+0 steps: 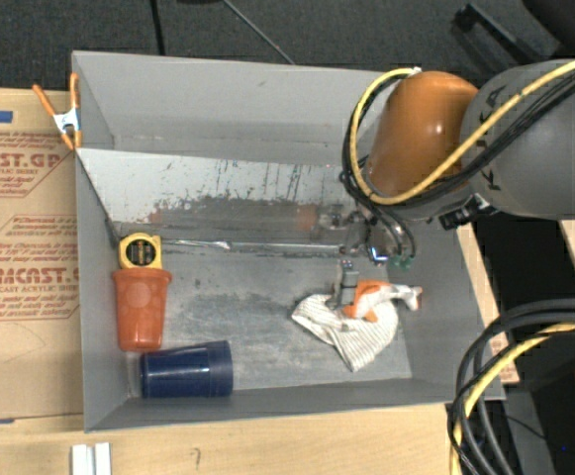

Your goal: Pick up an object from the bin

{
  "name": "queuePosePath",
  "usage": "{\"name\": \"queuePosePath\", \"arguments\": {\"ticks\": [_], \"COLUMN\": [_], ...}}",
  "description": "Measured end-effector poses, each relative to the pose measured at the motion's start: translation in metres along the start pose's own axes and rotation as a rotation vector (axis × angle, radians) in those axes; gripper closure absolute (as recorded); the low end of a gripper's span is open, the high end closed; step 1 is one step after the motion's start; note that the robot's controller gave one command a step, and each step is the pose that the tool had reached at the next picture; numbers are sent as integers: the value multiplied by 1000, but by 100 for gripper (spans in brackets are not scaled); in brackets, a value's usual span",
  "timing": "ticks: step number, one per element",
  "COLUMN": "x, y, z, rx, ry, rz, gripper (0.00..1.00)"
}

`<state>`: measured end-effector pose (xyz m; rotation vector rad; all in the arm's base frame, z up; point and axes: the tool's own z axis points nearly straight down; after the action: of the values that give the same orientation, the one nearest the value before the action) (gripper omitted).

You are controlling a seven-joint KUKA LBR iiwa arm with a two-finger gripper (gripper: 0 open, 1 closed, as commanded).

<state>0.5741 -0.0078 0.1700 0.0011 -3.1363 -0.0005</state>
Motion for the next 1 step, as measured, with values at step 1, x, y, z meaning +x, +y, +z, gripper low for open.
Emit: {"name": "queuePosePath", "arguments": {"ticks": [1], "x": [-1], "y": [0], "z": [-5], "rx": [0], "ry": [-7], "rz": [0], "gripper": [0]}}
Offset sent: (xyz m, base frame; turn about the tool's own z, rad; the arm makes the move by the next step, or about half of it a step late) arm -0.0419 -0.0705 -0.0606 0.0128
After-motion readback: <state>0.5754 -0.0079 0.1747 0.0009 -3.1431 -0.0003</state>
